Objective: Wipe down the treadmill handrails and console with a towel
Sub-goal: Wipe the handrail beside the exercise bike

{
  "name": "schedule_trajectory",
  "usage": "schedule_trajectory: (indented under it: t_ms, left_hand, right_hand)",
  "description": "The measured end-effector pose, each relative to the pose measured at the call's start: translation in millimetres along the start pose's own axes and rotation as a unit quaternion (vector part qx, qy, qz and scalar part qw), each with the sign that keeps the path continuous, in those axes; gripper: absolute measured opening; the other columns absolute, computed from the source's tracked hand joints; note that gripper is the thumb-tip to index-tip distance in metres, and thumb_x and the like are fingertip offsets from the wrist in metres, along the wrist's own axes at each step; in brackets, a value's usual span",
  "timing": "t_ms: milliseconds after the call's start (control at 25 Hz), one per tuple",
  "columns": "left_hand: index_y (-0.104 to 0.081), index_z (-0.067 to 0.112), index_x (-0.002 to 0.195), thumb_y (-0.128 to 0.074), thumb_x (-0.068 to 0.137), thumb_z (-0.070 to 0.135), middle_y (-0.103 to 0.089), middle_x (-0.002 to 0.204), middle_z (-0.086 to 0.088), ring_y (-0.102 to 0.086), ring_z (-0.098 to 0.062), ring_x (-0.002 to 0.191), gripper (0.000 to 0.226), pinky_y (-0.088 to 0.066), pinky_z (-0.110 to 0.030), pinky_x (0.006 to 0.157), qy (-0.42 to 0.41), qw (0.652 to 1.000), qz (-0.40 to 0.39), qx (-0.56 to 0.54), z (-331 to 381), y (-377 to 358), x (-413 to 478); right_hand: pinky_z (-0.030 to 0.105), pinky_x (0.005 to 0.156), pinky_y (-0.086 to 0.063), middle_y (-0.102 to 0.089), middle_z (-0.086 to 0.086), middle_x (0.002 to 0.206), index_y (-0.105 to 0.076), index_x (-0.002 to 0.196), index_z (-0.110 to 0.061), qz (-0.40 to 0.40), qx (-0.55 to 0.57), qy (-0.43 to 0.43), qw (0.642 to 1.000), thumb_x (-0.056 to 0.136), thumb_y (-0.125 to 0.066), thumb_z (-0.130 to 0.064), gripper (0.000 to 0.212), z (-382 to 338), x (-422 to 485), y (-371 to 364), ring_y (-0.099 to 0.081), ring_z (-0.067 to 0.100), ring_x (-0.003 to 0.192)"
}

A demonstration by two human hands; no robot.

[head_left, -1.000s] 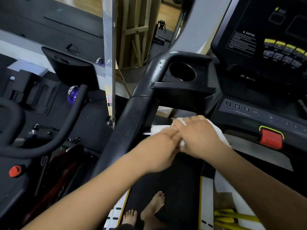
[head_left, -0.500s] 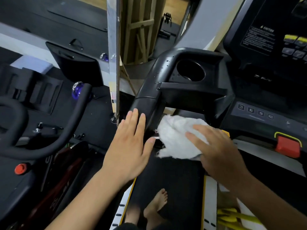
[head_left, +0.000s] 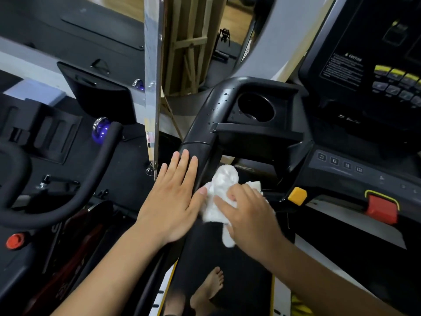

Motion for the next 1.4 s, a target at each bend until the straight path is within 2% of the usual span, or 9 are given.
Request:
schedule_trajectory:
  t_ms: [200, 360, 440, 640, 840, 960, 1160, 1280, 1400]
  left_hand:
    - [0.003, 0.018, 0.157, 0.0, 0.09, 0.06, 0.012, 0.164, 0.0, 0.02, -0.013, 0.15, 0.08, 0.009, -0.032, 0.121, -0.009, 1.0, 0.023, -0.007, 0.1, -1.6, 0.0]
    - [0.003, 0.019, 0.158, 0.0, 0.089, 0.061, 0.012, 0.164, 0.0, 0.02, -0.013, 0.149, 0.081, 0.01, -0.031, 0.121, -0.007, 1.0, 0.021, -0.003, -0.1, -2.6, 0.0]
    - [0.004, 0.019, 0.157, 0.0, 0.087, 0.061, 0.013, 0.165, 0.0, 0.02, -0.013, 0.15, 0.082, 0.01, -0.031, 0.12, -0.007, 1.0, 0.02, 0.0, 0.3, -2.6, 0.9]
    - [0.004, 0.02, 0.157, 0.0, 0.087, 0.062, 0.013, 0.164, 0.001, 0.021, -0.011, 0.149, 0.083, 0.01, -0.031, 0.12, -0.005, 1.0, 0.02, -0.011, 0.0, -1.5, -0.6]
    - [0.008, 0.021, 0.157, -0.002, 0.089, 0.065, 0.017, 0.164, 0.001, 0.023, -0.012, 0.148, 0.082, 0.006, -0.034, 0.123, 0.009, 0.999, 0.031, 0.019, 4.3, -3.9, 1.6]
    - [0.007, 0.021, 0.157, -0.001, 0.088, 0.067, 0.016, 0.164, 0.001, 0.023, -0.012, 0.148, 0.083, 0.004, -0.036, 0.123, 0.017, 0.999, 0.031, 0.022, 5.8, -3.3, 1.8]
    - [-0.005, 0.02, 0.158, -0.005, 0.089, 0.063, 0.009, 0.165, 0.001, 0.016, -0.01, 0.15, 0.082, 0.002, -0.035, 0.124, 0.013, 0.999, 0.043, -0.012, 7.1, -2.6, 0.9]
    - [-0.038, 0.019, 0.145, -0.024, 0.096, 0.044, -0.031, 0.159, 0.001, -0.021, -0.013, 0.149, 0.057, -0.022, -0.039, 0.121, -0.008, 0.988, 0.091, -0.128, 6.5, 3.3, -5.7]
    - [-0.055, 0.028, 0.124, -0.038, 0.091, 0.025, -0.062, 0.121, 0.021, -0.055, -0.001, 0.115, 0.037, -0.044, -0.027, 0.1, 0.058, 0.93, 0.203, -0.302, 4.4, 11.0, -10.8]
  right_hand:
    - [0.035, 0.064, -0.043, -0.046, 0.004, 0.081, -0.074, 0.086, -0.021, -0.088, -0.154, -0.056, 0.983, 0.083, -0.052, -0.042, 0.03, 91.2, 2.5, 47.3, -0.049, 0.024, 0.074]
    - [0.037, 0.082, -0.038, -0.052, 0.004, 0.099, -0.071, 0.101, -0.026, -0.164, -0.249, -0.16, 0.941, 0.092, -0.052, -0.04, 0.025, 141.4, 66.5, 66.7, -0.051, 0.026, 0.099]
    - [0.037, 0.082, -0.037, -0.052, 0.003, 0.1, -0.071, 0.101, -0.025, -0.19, -0.272, -0.125, 0.935, 0.091, -0.052, -0.031, 0.022, 131.0, 78.7, 48.4, -0.051, 0.027, 0.101]
    - [0.036, 0.08, -0.034, -0.045, -0.005, 0.088, -0.07, 0.093, -0.032, -0.204, -0.203, -0.08, 0.954, 0.087, -0.054, -0.036, 0.018, 127.1, 58.2, 51.3, -0.048, 0.019, 0.091]
    - [0.034, 0.063, -0.04, -0.047, 0.005, 0.093, -0.068, 0.102, -0.016, 0.01, -0.111, -0.255, 0.96, 0.085, -0.054, -0.024, 0.024, 184.0, 21.5, 95.9, -0.046, 0.025, 0.076]
    - [0.03, 0.074, -0.041, -0.052, 0.009, 0.11, -0.062, 0.112, -0.012, 0.151, 0.059, -0.276, 0.947, 0.082, -0.047, -0.011, 0.034, 130.9, 25.3, 83.8, -0.047, 0.017, 0.088]
    - [0.048, 0.085, -0.052, -0.068, 0.002, 0.102, -0.057, 0.11, -0.033, -0.009, 0.36, -0.347, 0.866, 0.083, -0.036, -0.035, 0.034, 19.8, 74.1, 16.0, -0.064, 0.026, 0.095]
    - [0.039, 0.114, -0.029, -0.034, 0.002, 0.154, -0.035, 0.145, -0.031, -0.03, 0.318, -0.264, 0.91, 0.099, -0.034, -0.035, 0.046, -36.3, 68.9, -8.4, -0.033, 0.023, 0.14]
    - [0.036, 0.117, -0.026, -0.015, -0.002, 0.162, -0.024, 0.152, -0.03, -0.048, 0.308, -0.147, 0.939, 0.1, -0.039, -0.024, 0.054, -54.0, 26.8, 3.6, -0.021, 0.018, 0.147]
Point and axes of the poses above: each hand's wrist, its own x-axis towards the middle knuckle, its own y-axis out of the back of the hand, z = x × y, the point moved 1 cm from there along x, towards the middle knuckle
